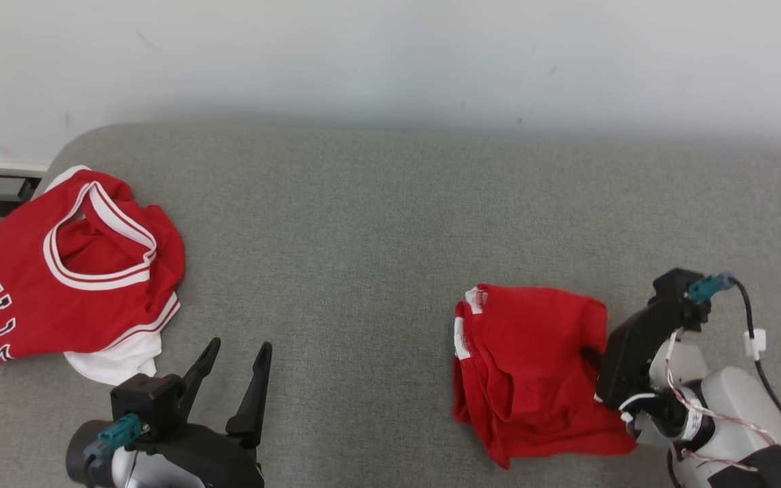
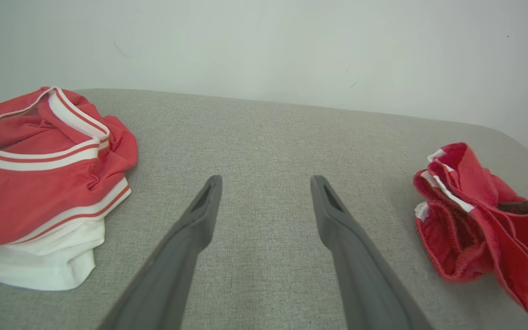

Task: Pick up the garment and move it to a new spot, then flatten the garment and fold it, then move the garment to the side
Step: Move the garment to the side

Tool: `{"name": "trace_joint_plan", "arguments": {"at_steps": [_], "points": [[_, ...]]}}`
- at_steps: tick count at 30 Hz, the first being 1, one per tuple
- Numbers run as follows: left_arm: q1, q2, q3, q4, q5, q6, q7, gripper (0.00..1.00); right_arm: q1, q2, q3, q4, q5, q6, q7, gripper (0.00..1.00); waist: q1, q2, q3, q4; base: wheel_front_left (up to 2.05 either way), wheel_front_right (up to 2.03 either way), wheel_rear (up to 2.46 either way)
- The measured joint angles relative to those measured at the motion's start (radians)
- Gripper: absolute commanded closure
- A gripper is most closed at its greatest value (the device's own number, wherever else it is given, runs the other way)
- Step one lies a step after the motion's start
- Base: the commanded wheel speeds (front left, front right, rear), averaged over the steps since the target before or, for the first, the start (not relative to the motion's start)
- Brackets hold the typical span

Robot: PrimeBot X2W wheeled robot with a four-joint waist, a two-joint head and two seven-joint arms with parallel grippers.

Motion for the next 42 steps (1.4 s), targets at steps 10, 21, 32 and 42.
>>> {"name": "trace_joint_plan", "arguments": {"at_steps": [10, 21, 32, 42], "points": [[0.017, -0.01, -0.019, 0.031, -0.006, -0.007, -0.015, 0.0, -0.061, -0.128, -0.006, -0.051, -0.069, 0.0, 0.036, 1.0, -0.0002, 0.0, -0.072, 0.004, 0.0, 0.0, 0.0], [0.056, 0.012, -0.014, -0.004, -0.007, -0.007, -0.022, 0.0, -0.06, -0.283, -0.092, 0.01, -0.082, 0.002, 0.066, 1.0, -0.0002, -0.0001, -0.063, 0.013, 0.0, 0.0, 0.0], [0.016, 0.028, -0.01, -0.035, 0.0, -0.016, -0.016, 0.0, -0.121, -0.454, -0.066, 0.081, -0.16, 0.103, 0.054, 1.0, 0.0, 0.0, 0.01, 0.038, 0.0, 0.0, 0.0], [0.003, 0.034, -0.007, -0.049, 0.002, -0.017, -0.01, 0.0, -0.121, -0.544, -0.05, 0.102, -0.243, 0.128, -0.016, 1.0, 0.0001, 0.0, 0.073, 0.074, 0.0, 0.0, 0.0]]}}
